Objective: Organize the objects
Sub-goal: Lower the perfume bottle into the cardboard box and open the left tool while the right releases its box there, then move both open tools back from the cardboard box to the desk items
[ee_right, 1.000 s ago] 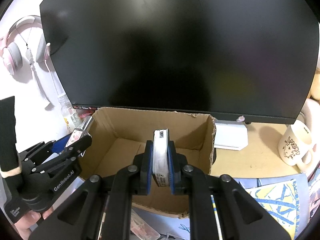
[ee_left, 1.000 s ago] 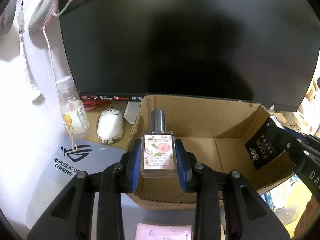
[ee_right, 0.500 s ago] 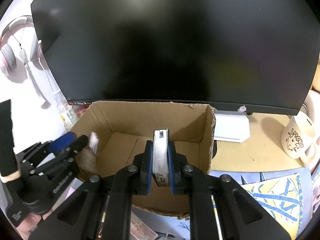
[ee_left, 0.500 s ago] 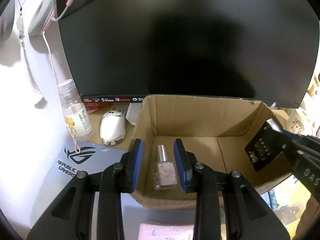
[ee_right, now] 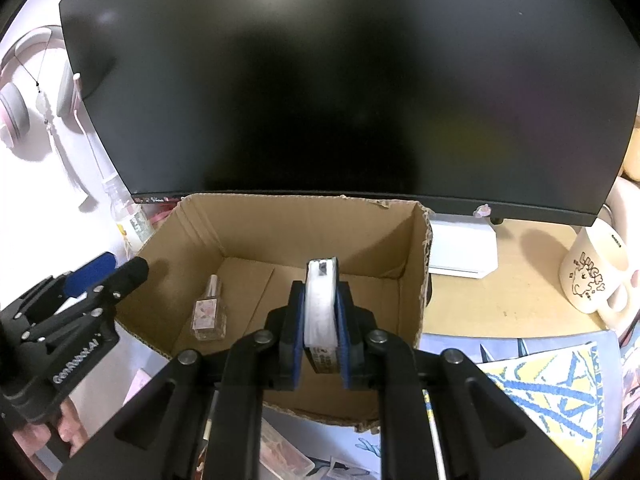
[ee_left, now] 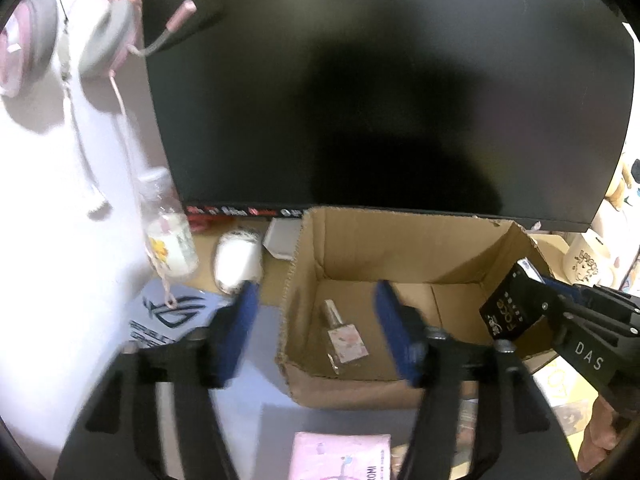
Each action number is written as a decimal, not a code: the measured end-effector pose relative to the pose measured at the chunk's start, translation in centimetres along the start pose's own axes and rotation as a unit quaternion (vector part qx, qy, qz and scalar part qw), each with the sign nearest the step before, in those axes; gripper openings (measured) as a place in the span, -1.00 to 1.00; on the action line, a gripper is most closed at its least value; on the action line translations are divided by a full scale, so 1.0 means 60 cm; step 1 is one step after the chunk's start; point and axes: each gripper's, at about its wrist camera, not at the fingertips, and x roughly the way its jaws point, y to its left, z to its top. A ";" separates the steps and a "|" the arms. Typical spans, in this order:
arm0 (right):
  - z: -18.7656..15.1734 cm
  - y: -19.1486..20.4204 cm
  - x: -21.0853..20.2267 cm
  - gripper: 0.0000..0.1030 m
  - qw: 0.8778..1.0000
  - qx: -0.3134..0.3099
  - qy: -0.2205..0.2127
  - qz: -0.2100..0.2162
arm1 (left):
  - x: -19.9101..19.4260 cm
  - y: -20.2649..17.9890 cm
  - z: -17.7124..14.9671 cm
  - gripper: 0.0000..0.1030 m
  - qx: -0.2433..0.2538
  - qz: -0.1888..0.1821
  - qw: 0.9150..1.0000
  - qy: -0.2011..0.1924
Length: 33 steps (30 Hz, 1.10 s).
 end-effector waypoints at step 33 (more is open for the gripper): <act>-0.019 0.021 -0.097 0.94 0.999 -0.025 -0.040 0.011 | -0.095 0.051 -0.018 0.99 -0.019 0.049 0.998 -0.034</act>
